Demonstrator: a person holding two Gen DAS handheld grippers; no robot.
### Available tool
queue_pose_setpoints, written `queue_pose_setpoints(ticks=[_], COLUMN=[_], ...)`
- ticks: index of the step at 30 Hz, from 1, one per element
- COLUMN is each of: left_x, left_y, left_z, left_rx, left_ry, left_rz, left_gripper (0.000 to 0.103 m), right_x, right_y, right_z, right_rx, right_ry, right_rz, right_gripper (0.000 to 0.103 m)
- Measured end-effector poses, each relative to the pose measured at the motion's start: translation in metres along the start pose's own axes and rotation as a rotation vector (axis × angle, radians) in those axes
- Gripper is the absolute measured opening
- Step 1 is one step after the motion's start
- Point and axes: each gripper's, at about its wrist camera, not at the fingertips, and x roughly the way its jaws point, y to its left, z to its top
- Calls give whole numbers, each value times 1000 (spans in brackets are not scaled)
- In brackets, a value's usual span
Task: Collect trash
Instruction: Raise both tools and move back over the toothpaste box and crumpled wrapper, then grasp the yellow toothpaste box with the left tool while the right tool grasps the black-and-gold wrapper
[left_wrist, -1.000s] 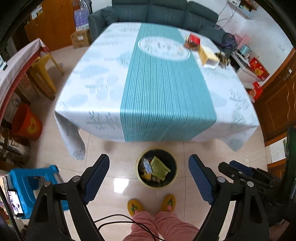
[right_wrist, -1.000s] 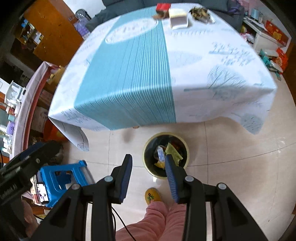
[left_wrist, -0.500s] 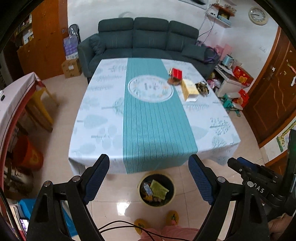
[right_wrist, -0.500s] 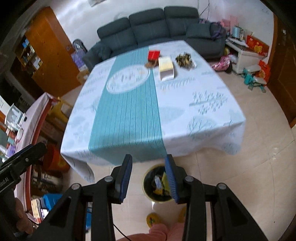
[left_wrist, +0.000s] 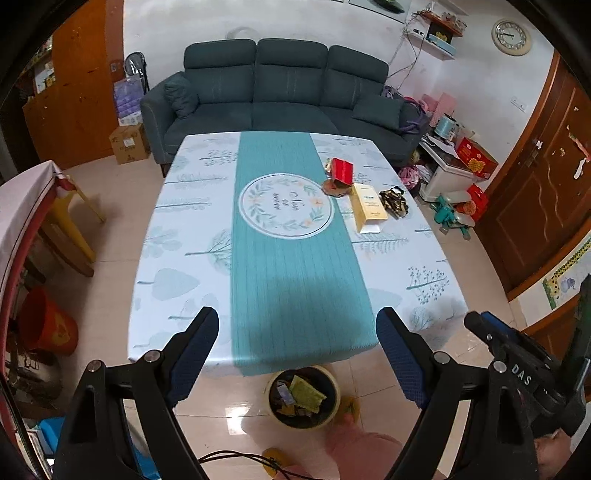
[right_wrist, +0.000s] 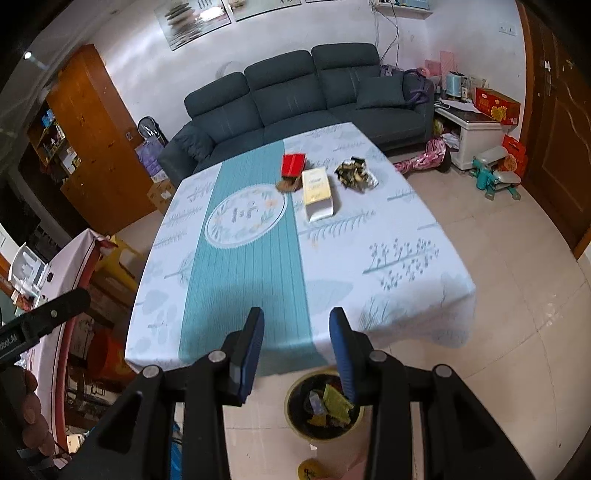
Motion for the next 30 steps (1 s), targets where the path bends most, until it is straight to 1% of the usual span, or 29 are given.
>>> queue_pose_setpoints(ticks=[4, 9, 10, 12, 15, 17, 19, 23, 27, 29, 30], left_x=[23, 70, 80, 104, 147, 174, 202, 258, 305, 321, 330], left_y=[-20, -51, -56, -71, -98, -113, -126, -139, -146, -147, -147], left_z=[25, 68, 76, 93, 114, 125, 133, 147, 157, 159, 161], left_rx=[9, -23, -34, -65, -104, -100, -106, -160, -186, -199, -209], left_ry=[9, 36, 43, 71, 136, 168, 201, 277, 337, 364, 378], left_rz=[3, 19, 21, 29, 11, 22, 37, 49, 89, 98, 97], left_gripper=[86, 86, 86, 86, 86, 86, 86, 86, 86, 86, 86], right_x=[18, 55, 68, 85, 117, 133, 151, 186, 216, 228, 233], right_y=[-17, -50, -61, -74, -99, -110, -123, -143, -154, -158, -159], right_z=[28, 78, 92, 111, 147, 164, 182, 209, 227, 234, 237], right_rx=[0, -13, -20, -31, -47, -65, -93, -126, -146, -151, -151], right_ry=[-3, 4, 14, 33, 99, 120, 143, 202, 240, 255, 260], right_rz=[11, 39, 50, 63, 77, 99, 116, 141, 162, 172, 176], right_gripper=[37, 37, 37, 37, 37, 38, 43, 44, 45, 50, 56])
